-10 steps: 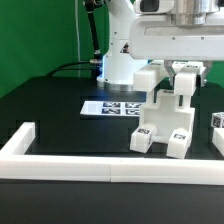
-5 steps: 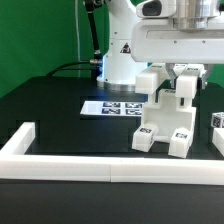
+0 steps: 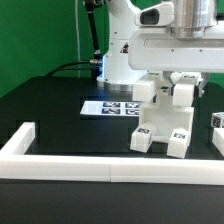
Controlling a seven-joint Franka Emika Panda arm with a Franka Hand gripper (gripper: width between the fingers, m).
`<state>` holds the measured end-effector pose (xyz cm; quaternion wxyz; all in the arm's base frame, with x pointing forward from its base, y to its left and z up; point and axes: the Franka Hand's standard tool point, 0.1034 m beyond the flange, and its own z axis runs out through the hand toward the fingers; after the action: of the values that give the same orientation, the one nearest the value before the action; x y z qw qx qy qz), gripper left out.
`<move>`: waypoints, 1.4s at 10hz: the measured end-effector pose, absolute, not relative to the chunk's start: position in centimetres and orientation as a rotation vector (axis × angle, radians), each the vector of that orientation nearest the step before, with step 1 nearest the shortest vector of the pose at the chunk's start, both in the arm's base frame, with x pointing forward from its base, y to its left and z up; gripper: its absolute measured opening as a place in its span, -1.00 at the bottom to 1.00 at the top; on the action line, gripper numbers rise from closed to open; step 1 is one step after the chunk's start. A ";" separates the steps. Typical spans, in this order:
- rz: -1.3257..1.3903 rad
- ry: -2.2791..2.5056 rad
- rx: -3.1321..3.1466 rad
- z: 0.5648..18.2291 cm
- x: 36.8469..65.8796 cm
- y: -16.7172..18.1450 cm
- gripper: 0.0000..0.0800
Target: Assemble chair
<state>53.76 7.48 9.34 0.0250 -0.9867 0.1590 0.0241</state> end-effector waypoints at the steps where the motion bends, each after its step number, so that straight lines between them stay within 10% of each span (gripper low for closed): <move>1: 0.082 0.491 -3.055 8.9 53.7 7.3 -0.28; 14: 0.060 0.437 -3.074 7.4 54.6 6.6 -0.28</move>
Offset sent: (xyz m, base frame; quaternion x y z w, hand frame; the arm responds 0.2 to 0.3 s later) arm 0.0064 -0.0010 -0.0134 0.0110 0.0013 -0.0149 0.9998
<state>54.56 6.59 7.41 0.0182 -0.9897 0.1408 0.0192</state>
